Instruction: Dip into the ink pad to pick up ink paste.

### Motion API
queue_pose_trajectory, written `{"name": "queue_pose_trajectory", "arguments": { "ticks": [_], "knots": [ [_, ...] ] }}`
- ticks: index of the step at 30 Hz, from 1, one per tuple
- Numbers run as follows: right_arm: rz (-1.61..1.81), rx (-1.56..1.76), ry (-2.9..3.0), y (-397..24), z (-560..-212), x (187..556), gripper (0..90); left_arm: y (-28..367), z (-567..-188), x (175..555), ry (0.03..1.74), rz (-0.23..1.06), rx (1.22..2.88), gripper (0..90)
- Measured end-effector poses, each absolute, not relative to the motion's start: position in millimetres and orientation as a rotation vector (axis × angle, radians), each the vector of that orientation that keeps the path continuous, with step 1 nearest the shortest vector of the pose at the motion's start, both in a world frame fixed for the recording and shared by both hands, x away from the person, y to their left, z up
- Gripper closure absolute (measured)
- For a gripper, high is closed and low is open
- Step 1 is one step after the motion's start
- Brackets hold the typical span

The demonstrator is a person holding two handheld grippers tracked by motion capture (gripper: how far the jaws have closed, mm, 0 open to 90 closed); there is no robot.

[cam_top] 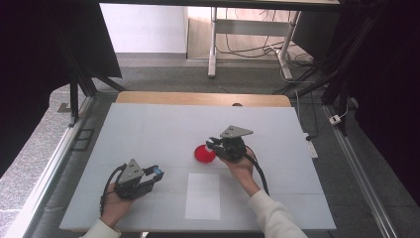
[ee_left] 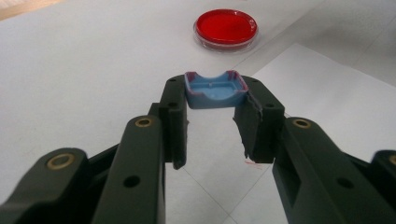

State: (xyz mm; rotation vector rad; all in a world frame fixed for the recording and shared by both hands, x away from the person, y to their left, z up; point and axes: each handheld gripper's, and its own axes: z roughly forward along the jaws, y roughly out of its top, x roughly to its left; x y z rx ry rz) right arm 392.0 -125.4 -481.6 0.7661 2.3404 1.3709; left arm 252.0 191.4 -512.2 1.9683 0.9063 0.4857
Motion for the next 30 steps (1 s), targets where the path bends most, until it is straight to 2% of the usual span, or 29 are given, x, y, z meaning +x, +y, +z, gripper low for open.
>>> {"name": "queue_pose_trajectory", "arguments": {
  "ticks": [6, 30],
  "knots": [
    [1.392, 0.758, 2.327, -127, -477, 391, 74.7, 191, -512, 252, 0.907, 0.486, 1.970, 64.6],
    [1.396, 0.796, 2.360, -115, -496, 402, 74.7, 191, -513, 253, 0.907, 0.484, 1.968, 64.5]
  ]
}}
